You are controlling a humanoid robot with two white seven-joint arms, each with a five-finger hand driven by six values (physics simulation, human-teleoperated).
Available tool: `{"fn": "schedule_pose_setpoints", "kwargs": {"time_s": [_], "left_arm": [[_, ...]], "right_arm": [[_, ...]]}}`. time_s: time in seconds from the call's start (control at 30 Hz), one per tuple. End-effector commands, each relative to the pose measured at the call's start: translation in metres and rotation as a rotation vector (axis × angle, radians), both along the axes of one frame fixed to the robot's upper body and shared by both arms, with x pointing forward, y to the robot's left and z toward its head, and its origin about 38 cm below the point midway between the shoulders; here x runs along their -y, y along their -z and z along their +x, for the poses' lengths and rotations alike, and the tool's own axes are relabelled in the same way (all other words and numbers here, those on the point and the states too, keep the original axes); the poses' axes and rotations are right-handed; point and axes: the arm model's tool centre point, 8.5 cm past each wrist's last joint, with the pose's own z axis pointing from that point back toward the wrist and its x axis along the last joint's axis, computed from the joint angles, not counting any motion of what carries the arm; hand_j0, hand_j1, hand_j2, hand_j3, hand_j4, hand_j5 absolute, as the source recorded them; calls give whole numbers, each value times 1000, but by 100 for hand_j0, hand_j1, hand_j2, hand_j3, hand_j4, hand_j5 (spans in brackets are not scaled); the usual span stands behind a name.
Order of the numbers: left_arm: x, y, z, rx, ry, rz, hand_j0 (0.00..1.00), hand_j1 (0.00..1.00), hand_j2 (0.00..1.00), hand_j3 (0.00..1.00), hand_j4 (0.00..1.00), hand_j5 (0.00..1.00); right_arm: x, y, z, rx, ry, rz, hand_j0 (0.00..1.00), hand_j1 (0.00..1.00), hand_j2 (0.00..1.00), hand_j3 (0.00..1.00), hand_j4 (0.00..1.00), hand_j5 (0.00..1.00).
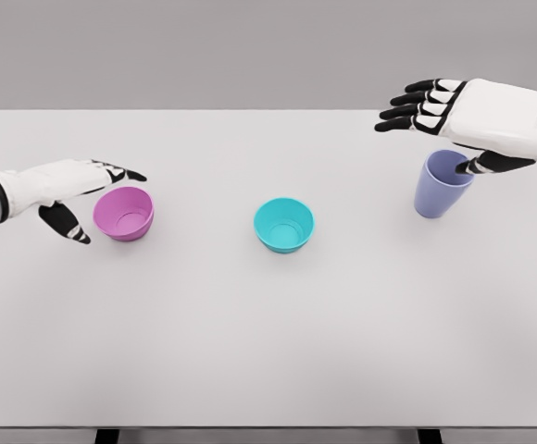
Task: Stacking bowl and cup with both arms
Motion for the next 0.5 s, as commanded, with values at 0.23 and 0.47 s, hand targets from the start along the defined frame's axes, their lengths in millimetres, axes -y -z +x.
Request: {"fn": "schedule_pose_setpoints", "kwargs": {"time_s": [0.23, 0.47], "left_arm": [[11, 9, 6, -3, 9, 10, 100, 100, 100, 100, 100, 100], [12, 15, 9, -10, 4, 18, 100, 100, 100, 100, 100, 100]], "right_arm": [[3, 10, -1, -30, 9, 7, 100, 100, 100, 100, 100, 100], [5, 4, -1, -15, 13, 3, 100, 100, 100, 100, 100, 100]]}}
